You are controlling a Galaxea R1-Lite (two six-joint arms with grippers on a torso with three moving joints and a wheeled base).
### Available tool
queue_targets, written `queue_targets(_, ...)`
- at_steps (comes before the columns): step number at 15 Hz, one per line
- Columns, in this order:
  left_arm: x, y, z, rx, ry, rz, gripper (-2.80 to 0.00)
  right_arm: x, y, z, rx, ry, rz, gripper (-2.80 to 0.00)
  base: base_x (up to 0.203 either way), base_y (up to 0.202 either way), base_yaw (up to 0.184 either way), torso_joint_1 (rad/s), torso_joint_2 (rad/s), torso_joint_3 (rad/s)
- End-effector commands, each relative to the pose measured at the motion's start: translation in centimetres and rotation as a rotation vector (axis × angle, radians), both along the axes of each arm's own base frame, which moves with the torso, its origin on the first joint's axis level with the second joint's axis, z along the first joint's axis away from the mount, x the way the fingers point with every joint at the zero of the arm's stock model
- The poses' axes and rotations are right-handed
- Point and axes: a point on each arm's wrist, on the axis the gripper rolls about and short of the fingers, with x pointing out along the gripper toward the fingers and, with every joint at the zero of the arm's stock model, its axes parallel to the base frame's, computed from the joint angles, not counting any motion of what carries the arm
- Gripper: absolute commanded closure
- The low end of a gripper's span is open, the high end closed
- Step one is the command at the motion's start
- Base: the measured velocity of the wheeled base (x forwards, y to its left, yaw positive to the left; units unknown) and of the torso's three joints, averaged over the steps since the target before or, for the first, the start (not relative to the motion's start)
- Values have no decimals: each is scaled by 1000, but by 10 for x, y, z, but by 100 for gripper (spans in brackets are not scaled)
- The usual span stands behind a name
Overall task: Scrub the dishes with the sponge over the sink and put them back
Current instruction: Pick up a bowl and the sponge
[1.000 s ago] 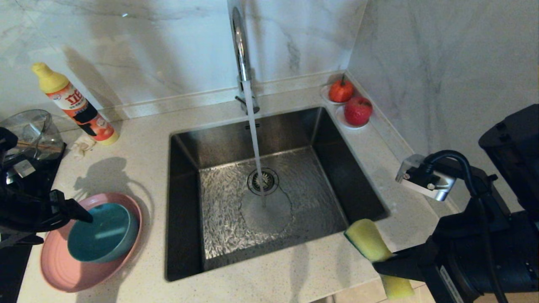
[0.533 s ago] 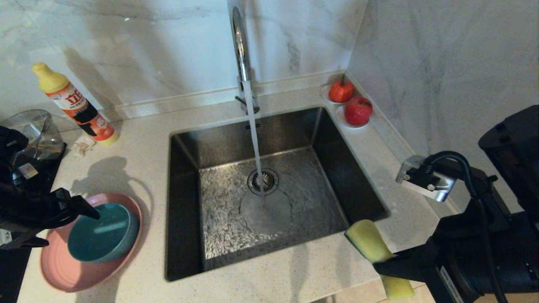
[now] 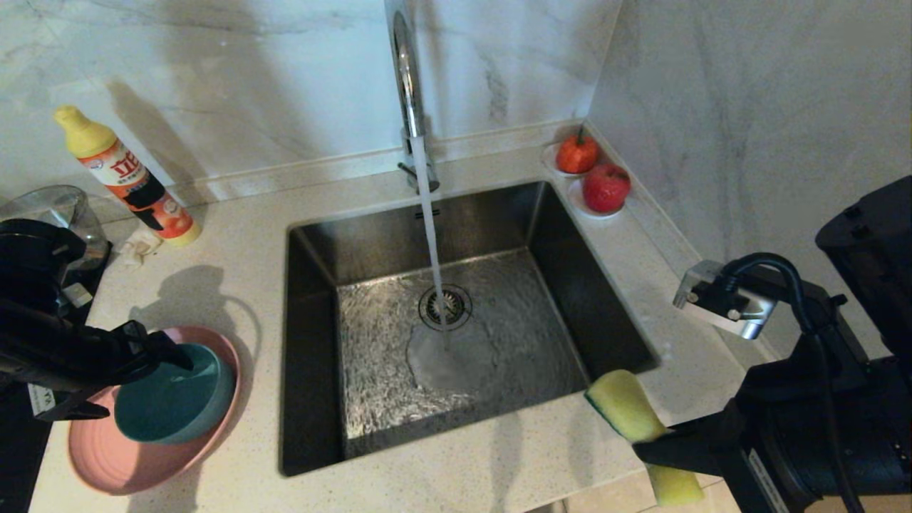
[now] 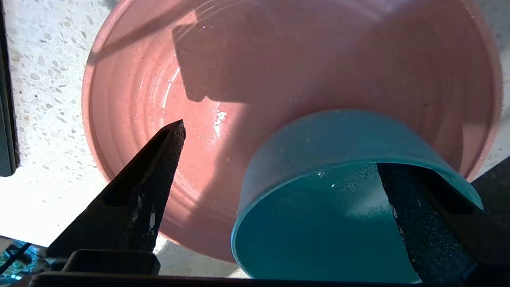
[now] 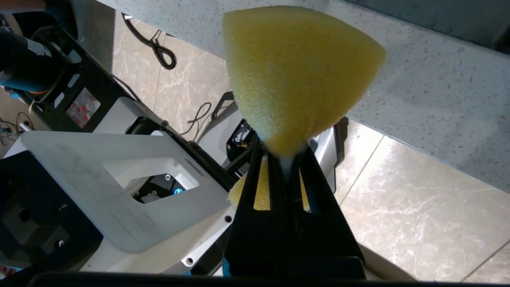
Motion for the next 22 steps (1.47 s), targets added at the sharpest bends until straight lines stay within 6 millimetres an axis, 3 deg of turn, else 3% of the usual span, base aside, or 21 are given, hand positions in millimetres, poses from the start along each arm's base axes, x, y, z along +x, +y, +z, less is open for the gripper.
queue_targets(1,1,0,0,-1,2,2,-280,-1,-1,0,2,2,1,0,0,0,0,0,0,0)
queue_targets(8,6,2,-8,-3,19,5,-280,-1,-2,0,1,1,2,0,0,0,0,0,0,0)
queue_targets(9,6,2,-7,1,11,6,0,-1,-2,0,2,2,1,0,0,0,0,0,0,0)
queue_targets(18,11,6,-4,16,-30,25,0,-2,-2,0,-3,3,5,0,0,0,0,0,0,0)
queue_targets(22,2,3,16,29,-94,54,0,-3,-3,1,1,1,6,0,0,0,0,0,0,0)
